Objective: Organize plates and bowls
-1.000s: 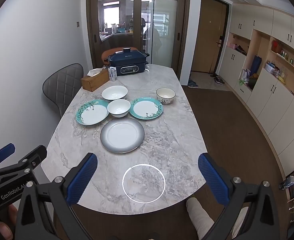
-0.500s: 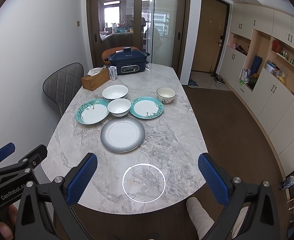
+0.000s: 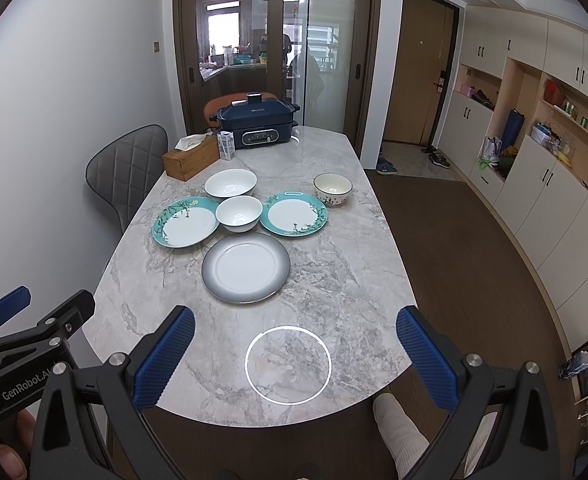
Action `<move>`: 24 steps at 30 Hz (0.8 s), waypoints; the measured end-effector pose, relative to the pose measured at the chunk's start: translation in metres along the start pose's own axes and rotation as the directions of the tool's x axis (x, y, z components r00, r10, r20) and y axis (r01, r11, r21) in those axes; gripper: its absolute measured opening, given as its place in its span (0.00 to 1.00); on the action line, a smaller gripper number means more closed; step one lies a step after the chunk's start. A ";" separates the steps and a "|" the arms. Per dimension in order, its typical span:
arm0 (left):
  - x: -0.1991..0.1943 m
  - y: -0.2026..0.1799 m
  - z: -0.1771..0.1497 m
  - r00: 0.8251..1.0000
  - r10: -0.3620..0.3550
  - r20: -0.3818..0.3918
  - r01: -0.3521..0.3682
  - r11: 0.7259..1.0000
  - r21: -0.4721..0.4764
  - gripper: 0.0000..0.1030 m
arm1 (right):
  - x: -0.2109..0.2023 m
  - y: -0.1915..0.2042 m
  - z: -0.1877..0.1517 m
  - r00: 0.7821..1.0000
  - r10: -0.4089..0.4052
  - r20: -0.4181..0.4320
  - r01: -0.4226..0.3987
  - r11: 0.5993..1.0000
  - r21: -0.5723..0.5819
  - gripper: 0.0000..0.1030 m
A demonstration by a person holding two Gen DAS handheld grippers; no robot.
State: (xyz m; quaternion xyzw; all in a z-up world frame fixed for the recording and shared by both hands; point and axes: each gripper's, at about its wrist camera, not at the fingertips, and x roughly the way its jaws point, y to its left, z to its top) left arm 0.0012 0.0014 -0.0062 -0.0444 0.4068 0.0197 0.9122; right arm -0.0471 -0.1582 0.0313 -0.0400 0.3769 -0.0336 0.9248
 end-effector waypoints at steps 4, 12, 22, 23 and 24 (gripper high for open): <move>0.000 0.000 -0.001 1.000 0.000 0.001 0.000 1.000 -0.001 1.00 | 0.000 0.000 0.000 1.000 0.000 0.000 0.000 1.000 -0.001 1.00; 0.000 0.001 -0.002 1.000 0.000 -0.001 0.000 1.000 0.002 1.00 | 0.000 0.000 -0.001 1.000 0.000 -0.001 0.000 1.000 0.000 1.00; 0.000 0.001 -0.007 1.000 -0.002 0.000 0.002 1.000 0.002 1.00 | 0.000 0.000 -0.001 1.000 0.000 -0.002 0.000 1.000 0.000 1.00; 0.000 0.001 -0.007 1.000 -0.002 0.001 0.002 1.000 0.001 1.00 | 0.000 0.000 -0.001 1.000 0.000 -0.002 0.000 1.000 -0.001 1.00; 0.000 0.001 -0.006 1.000 0.000 0.000 0.000 1.000 0.002 1.00 | 0.000 0.000 -0.001 1.000 -0.001 -0.001 0.001 1.000 -0.001 1.00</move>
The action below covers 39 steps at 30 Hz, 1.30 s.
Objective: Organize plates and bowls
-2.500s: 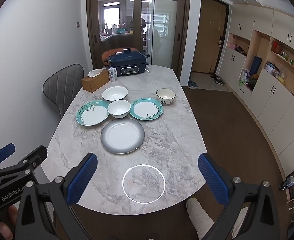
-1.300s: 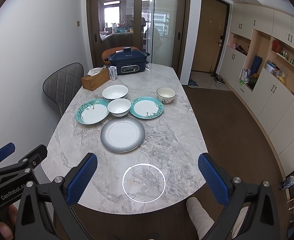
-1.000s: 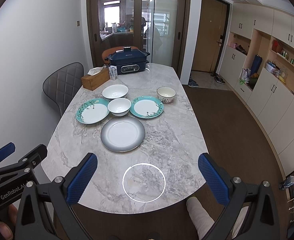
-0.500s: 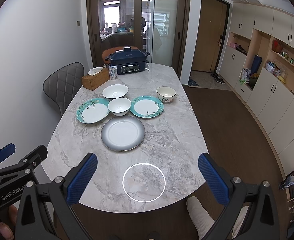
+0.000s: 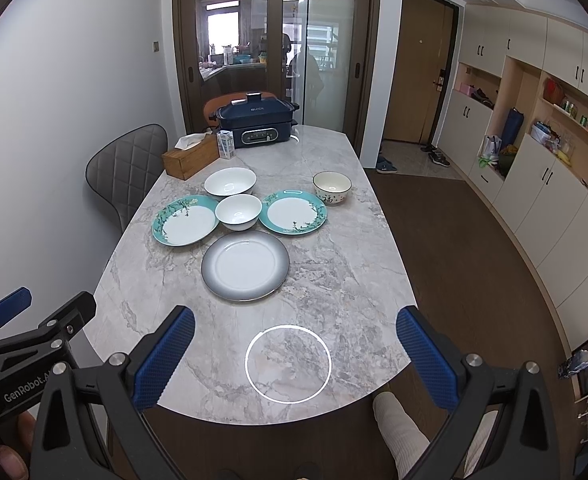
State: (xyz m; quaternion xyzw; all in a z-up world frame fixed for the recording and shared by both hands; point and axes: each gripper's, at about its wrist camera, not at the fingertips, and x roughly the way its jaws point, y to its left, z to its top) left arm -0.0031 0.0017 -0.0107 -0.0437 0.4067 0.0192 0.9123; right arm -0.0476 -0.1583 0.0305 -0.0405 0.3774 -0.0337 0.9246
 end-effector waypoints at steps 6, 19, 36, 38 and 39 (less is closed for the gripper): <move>0.000 0.000 0.000 1.000 -0.001 -0.001 0.001 1.000 0.000 1.00 | 0.000 0.000 0.000 1.000 0.001 -0.002 -0.001 1.000 0.000 1.00; 0.000 0.000 0.000 1.000 -0.001 -0.002 0.001 1.000 0.000 1.00 | 0.001 -0.001 0.001 1.000 0.001 -0.004 -0.001 1.000 0.001 1.00; 0.069 0.001 -0.034 0.987 -0.053 -0.148 0.044 0.997 -0.060 1.00 | 0.049 -0.026 -0.014 0.997 0.053 -0.049 -0.055 0.998 -0.025 1.00; 0.096 0.007 -0.045 0.976 -0.070 -0.207 0.050 0.994 -0.097 1.00 | 0.070 -0.037 -0.017 0.992 0.104 -0.071 -0.105 0.994 -0.023 1.00; 0.112 0.010 -0.051 0.968 -0.079 -0.237 0.052 0.992 -0.115 0.99 | 0.081 -0.043 -0.019 0.986 0.144 -0.078 -0.146 0.989 -0.013 1.00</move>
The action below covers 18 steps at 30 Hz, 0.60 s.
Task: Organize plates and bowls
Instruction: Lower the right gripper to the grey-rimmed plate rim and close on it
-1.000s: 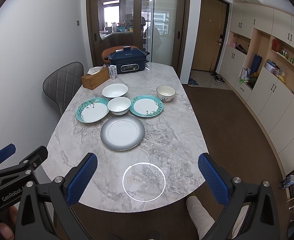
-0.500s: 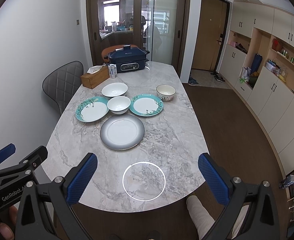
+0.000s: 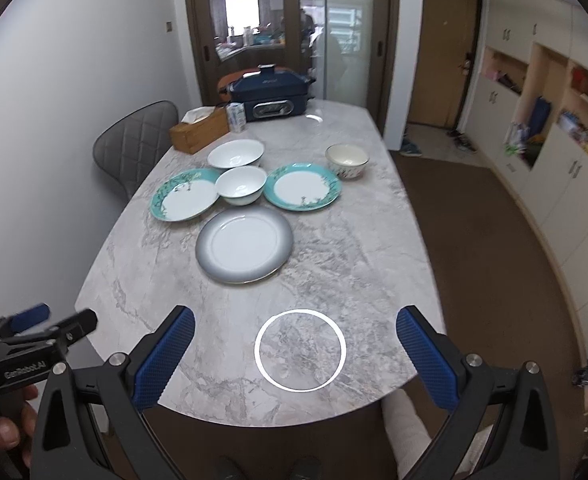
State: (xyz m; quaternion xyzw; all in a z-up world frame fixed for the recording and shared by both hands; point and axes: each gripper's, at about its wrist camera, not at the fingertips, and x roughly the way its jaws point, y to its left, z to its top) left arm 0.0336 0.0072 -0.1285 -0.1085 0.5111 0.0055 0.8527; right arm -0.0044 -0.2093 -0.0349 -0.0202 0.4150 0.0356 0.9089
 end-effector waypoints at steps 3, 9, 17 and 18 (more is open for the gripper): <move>0.038 0.012 -0.004 0.999 -0.003 -0.040 0.001 0.999 -0.040 0.99 | 0.035 -0.020 -0.001 0.991 0.123 -0.042 -0.122 0.992 0.033 0.99; 0.122 0.037 0.015 0.977 -0.190 -0.099 0.178 0.977 -0.119 0.98 | 0.116 -0.035 0.007 0.957 0.253 -0.139 -0.242 0.966 0.095 0.92; 0.199 0.047 0.089 0.940 -0.338 -0.042 0.336 0.941 -0.048 0.98 | 0.210 -0.037 0.036 0.931 0.305 -0.202 -0.265 0.943 0.202 0.92; 0.206 0.047 0.101 0.930 -0.362 -0.064 0.361 0.932 -0.027 0.98 | 0.220 -0.035 0.040 0.926 0.319 -0.201 -0.279 0.938 0.204 0.91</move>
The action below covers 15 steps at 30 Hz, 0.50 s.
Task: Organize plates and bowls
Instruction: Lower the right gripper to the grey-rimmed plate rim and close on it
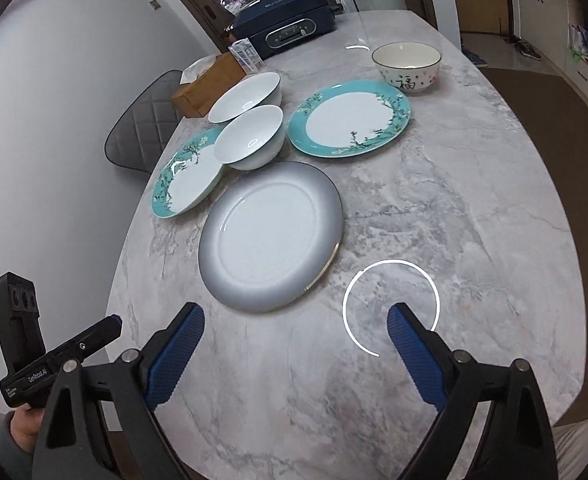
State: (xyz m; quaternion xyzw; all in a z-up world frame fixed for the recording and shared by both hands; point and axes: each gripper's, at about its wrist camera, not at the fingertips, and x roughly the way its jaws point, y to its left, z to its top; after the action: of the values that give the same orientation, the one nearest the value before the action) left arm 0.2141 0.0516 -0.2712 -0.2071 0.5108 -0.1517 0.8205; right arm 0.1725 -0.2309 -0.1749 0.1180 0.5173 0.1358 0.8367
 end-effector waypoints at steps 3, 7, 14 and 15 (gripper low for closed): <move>0.034 0.013 0.036 0.988 0.036 -0.153 -0.027 0.998 0.060 0.98 | 0.025 -0.003 0.016 1.000 -0.003 -0.016 0.003 1.000 0.009 0.84; 0.079 0.045 0.065 0.966 0.053 -0.254 -0.041 0.998 0.050 0.98 | 0.049 -0.009 0.031 0.999 0.032 -0.009 -0.032 0.999 0.011 0.80; 0.121 0.073 0.097 0.953 0.016 -0.302 -0.014 1.000 0.008 0.87 | 0.098 -0.043 0.052 0.992 0.076 -0.103 -0.071 0.996 0.052 0.63; 0.124 0.073 0.101 0.953 0.016 -0.302 -0.013 1.000 0.011 0.83 | 0.105 -0.047 0.055 0.989 0.090 -0.117 -0.084 0.995 0.057 0.63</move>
State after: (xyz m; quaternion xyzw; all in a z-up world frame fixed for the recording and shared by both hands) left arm 0.3615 0.0764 -0.3637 -0.1742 0.6310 -0.1776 0.7348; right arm 0.2717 -0.2418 -0.2540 0.1537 0.5641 0.1656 0.7942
